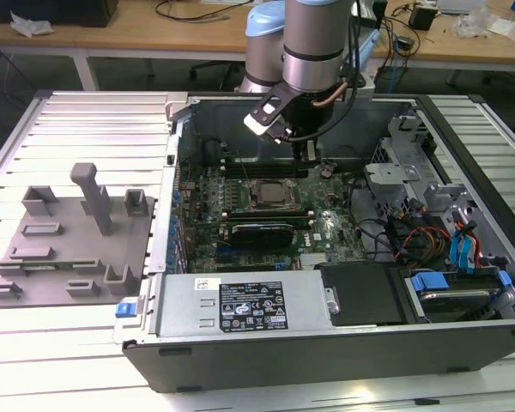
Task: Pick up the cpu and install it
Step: 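Close the cpu cover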
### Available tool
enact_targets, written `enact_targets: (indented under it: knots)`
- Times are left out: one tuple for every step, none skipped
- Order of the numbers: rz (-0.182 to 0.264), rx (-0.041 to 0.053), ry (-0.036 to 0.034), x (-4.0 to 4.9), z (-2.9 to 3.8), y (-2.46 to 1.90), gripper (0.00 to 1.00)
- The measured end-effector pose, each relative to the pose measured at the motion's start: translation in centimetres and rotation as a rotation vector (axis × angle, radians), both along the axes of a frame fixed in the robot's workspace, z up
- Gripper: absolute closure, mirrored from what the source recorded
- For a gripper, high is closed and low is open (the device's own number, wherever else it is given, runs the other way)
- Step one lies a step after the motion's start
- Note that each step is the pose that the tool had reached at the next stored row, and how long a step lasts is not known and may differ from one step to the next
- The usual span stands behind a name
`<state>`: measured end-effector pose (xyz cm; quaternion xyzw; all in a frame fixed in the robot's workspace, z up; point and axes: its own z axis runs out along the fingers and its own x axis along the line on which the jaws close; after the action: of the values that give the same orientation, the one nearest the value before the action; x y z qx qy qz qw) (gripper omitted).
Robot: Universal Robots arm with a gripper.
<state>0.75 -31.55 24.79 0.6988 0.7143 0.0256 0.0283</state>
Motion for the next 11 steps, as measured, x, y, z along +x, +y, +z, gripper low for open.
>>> enact_targets:
  knots:
    - [0.0, 0.0, 0.0, 0.0, 0.0, 0.0, 0.89]
    - [0.0, 0.0, 0.0014, -0.01, 0.0, 0.0, 0.89]
    - [0.0, -0.0002, 0.0354, 0.05, -0.01, 0.0, 0.89]
    - [0.0, -0.0002, 0.0493, 0.06, -0.01, 0.0, 0.89]
    - [0.0, -0.0002, 0.0496, 0.06, -0.01, 0.0, 0.89]
    - [0.0, -0.0002, 0.0498, 0.06, -0.02, 0.0, 0.89]
    - [0.0, -0.0001, 0.05, 0.07, -0.02, 0.0, 0.89]
    - [0.0, 0.0, 0.0502, 0.07, -0.02, 0.0, 0.89]
    - [0.0, -0.0001, 0.0497, -1.34, -0.48, 0.0, 0.89]
    - [0.005, -0.0003, 0.0496, -1.75, -0.67, 0.0, 0.89]
    - [0.028, -0.0008, 0.0495, -1.75, -0.69, 0.0, 0.89]
